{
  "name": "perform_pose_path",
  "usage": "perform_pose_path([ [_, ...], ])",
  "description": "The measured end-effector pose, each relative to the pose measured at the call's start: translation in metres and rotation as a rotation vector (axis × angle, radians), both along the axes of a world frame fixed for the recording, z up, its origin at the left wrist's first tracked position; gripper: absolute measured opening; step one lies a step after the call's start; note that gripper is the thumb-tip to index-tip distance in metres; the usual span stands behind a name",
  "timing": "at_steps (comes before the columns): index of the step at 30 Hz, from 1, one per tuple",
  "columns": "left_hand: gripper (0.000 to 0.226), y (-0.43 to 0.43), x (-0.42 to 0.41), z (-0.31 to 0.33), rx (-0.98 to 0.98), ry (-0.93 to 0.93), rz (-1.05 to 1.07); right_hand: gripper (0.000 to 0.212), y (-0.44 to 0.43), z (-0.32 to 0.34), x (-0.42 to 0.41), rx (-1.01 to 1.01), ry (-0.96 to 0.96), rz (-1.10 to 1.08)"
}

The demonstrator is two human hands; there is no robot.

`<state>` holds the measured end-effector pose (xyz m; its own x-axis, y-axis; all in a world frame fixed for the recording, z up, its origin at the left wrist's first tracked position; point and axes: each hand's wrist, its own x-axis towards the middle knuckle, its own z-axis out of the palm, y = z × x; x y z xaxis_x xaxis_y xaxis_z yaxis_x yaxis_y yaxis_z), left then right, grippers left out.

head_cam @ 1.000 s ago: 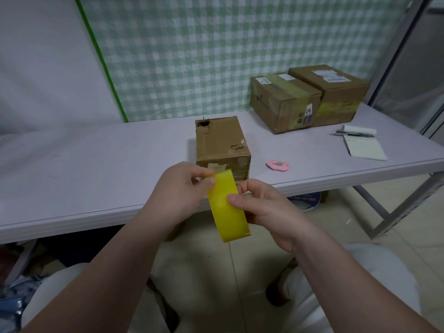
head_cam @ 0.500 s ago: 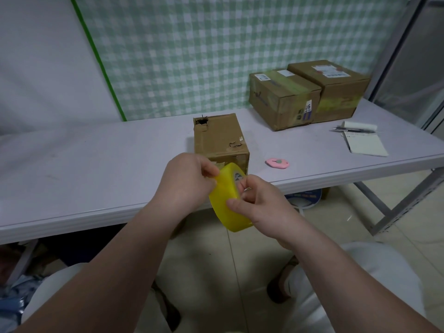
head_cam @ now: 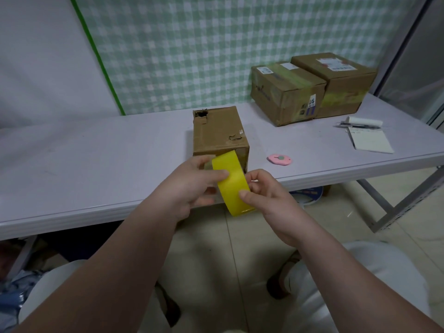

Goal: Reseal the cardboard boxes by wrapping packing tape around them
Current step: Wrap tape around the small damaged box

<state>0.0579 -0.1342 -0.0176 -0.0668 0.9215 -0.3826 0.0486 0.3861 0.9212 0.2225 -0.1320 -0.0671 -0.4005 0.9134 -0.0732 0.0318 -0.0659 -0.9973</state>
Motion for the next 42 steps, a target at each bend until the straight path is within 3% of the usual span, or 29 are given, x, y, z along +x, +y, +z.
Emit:
perform_pose_path([
  [3, 0.057, -0.005, 0.006, -0.008, 0.037, -0.169, -0.01, 0.02, 0.001, 0.002, 0.001, -0.081, 0.043, -0.001],
  [6, 0.089, -0.007, 0.011, -0.02, 0.13, -0.09, 0.013, 0.033, 0.004, 0.008, -0.002, -0.153, -0.007, -0.066],
  [8, 0.097, -0.008, 0.014, -0.025, 0.197, 0.004, -0.027, 0.035, 0.006, 0.012, -0.005, -0.185, -0.078, -0.137],
  [14, 0.1, -0.014, 0.022, -0.031, 0.313, 0.27, -0.138, 0.027, 0.012, 0.02, -0.006, -0.224, -0.193, -0.124],
  [20, 0.102, -0.014, 0.02, -0.03, 0.312, 0.245, -0.151, 0.029, 0.014, 0.023, 0.003, -0.267, -0.152, 0.018],
  [30, 0.104, -0.011, 0.021, -0.031, 0.316, 0.314, -0.174, 0.022, 0.015, 0.02, -0.003, -0.204, -0.231, -0.071],
  [42, 0.104, -0.012, 0.021, -0.03, 0.335, 0.364, -0.2, 0.028, 0.016, 0.02, 0.002, -0.22, -0.209, 0.003],
])
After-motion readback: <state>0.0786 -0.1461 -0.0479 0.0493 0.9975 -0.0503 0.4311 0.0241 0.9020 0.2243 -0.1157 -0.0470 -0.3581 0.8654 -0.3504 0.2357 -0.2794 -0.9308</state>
